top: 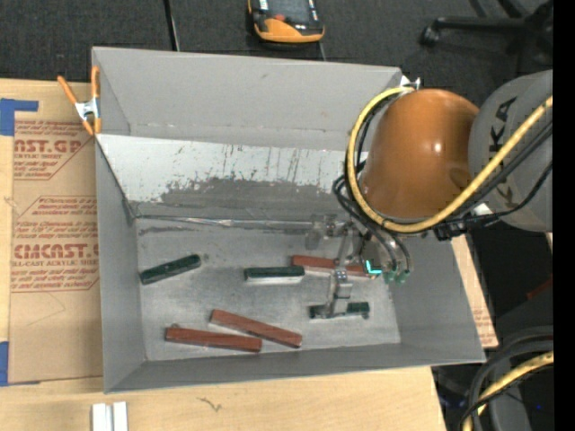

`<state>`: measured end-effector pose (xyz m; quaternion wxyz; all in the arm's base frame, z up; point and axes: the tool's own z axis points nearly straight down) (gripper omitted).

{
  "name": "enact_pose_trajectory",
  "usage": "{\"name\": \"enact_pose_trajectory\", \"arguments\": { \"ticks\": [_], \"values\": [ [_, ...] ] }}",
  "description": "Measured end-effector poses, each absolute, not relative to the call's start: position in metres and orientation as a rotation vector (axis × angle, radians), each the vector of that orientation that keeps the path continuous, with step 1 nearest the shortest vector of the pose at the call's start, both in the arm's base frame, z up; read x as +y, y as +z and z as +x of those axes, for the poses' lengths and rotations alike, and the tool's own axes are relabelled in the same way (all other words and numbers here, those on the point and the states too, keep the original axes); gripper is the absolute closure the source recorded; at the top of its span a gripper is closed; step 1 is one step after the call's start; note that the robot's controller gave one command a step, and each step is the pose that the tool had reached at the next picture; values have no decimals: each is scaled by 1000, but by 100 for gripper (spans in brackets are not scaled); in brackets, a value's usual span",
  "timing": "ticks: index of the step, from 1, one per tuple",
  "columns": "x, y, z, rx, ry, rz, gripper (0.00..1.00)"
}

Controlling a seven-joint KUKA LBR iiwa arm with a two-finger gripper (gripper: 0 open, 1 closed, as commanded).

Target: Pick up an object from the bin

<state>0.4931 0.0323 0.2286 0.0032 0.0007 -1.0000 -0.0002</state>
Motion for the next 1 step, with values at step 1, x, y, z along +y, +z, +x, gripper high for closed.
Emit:
{"name": "enact_pose_trajectory", "arguments": {
  "ticks": [1],
  "values": [
    [32,232,495,-3143,-1,1,0]
  ]
}}
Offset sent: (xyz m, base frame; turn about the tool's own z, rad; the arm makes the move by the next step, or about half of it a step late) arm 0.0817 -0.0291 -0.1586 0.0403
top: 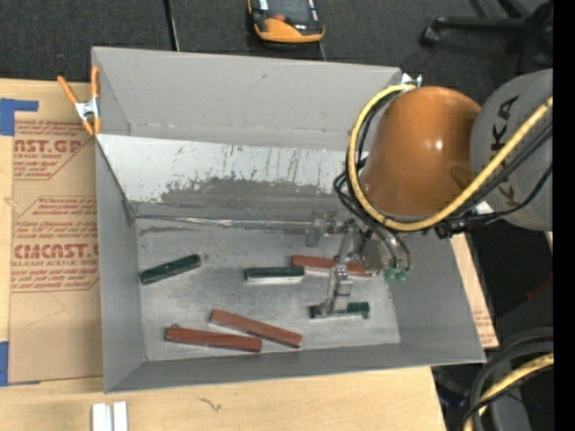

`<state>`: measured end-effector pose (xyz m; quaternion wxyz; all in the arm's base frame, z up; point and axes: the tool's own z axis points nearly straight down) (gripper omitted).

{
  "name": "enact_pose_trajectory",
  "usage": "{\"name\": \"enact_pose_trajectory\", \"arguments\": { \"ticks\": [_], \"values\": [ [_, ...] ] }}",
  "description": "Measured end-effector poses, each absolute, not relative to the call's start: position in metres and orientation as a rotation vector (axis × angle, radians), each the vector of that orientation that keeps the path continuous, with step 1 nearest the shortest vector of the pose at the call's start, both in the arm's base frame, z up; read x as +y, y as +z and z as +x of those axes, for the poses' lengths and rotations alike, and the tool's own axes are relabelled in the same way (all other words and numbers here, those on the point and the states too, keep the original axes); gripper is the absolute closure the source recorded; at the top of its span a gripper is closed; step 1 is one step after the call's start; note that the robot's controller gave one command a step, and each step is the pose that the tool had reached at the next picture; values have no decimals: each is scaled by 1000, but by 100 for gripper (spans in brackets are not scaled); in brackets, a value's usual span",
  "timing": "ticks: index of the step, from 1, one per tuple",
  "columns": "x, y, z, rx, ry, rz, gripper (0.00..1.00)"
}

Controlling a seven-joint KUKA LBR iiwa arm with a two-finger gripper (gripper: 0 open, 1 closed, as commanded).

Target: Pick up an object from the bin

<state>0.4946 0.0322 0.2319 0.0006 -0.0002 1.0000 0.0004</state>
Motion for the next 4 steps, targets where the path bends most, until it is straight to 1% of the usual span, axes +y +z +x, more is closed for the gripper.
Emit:
{"name": "enact_pose_trajectory", "arguments": {
  "ticks": [1,2,3,4],
  "values": [
    [19,156,535,3134,2,27,0],
    [-21,68,557,3131,2,255,0],
    [-21,70,564,3129,2,257,0],
    [-20,67,557,3130,2,255,0]
  ]
}}
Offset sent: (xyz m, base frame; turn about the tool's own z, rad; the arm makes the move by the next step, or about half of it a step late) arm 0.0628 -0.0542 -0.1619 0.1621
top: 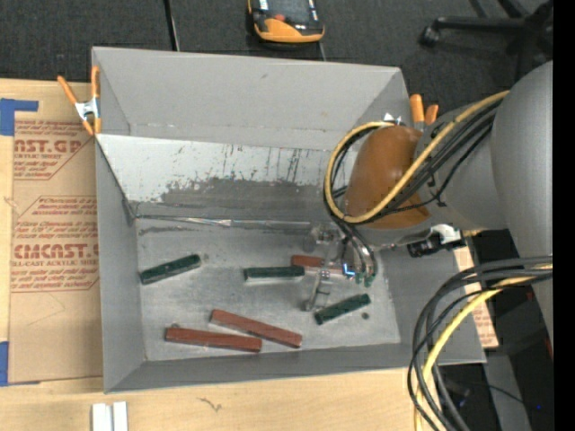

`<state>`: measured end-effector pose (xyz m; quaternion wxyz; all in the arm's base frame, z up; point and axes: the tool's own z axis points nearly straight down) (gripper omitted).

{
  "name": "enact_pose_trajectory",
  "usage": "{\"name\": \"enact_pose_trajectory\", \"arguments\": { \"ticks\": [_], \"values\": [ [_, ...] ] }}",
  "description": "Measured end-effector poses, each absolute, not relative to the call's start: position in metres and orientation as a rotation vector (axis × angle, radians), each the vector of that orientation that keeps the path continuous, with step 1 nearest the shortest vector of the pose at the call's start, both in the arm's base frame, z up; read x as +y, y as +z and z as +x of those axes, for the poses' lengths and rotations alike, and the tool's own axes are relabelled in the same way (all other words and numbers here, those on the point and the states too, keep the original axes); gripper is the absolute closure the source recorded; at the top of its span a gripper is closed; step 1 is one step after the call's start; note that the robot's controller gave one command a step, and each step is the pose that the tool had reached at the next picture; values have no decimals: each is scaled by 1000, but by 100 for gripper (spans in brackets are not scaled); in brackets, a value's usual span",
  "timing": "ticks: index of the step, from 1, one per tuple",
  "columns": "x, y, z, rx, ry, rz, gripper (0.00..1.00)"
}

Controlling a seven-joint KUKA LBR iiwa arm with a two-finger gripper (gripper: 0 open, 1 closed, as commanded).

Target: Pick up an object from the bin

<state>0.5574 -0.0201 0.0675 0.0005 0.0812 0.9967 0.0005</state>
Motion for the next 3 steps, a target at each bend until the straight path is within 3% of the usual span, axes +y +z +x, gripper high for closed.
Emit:
{"name": "enact_pose_trajectory", "arguments": {
  "ticks": [1,3],
  "values": [
    [-20,71,565,3129,3,256,100],
    [-20,77,563,3136,2,257,100]
  ]
}}
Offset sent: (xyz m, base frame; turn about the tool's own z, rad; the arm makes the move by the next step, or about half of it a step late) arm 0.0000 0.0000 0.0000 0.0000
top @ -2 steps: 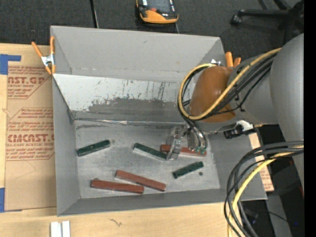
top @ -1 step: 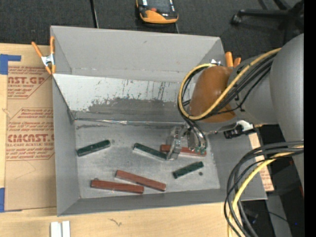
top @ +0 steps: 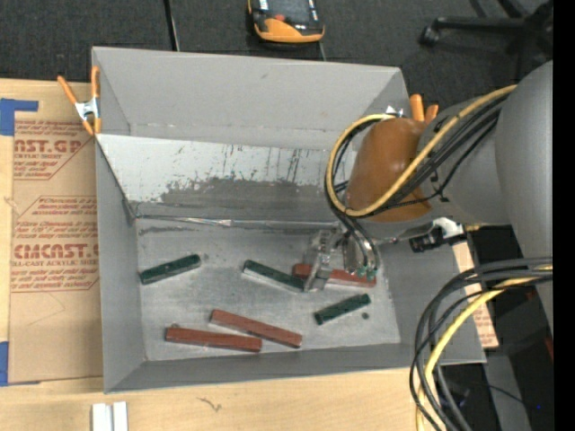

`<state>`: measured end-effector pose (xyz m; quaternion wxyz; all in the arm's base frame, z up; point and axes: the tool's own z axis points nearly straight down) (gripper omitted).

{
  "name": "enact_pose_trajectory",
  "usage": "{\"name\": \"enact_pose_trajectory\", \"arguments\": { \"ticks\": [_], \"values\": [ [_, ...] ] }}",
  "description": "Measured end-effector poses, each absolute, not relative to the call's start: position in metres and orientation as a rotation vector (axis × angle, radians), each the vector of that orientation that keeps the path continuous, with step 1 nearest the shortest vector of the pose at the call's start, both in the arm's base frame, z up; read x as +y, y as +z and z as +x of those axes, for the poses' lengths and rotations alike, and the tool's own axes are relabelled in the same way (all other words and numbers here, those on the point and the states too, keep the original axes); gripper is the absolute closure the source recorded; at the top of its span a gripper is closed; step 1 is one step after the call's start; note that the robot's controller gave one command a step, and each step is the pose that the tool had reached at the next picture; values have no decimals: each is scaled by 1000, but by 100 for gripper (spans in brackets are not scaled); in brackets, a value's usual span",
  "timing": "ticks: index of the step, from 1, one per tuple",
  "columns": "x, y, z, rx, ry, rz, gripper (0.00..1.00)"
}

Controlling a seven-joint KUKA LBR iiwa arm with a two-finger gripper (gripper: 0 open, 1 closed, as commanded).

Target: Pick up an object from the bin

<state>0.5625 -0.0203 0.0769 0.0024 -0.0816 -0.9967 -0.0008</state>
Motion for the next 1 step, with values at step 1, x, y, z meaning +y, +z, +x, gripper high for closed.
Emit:
{"name": "enact_pose_trajectory", "arguments": {
  "ticks": [1],
  "values": [
    [-20,98,562,-3124,-2,-255,100]
  ]
}}
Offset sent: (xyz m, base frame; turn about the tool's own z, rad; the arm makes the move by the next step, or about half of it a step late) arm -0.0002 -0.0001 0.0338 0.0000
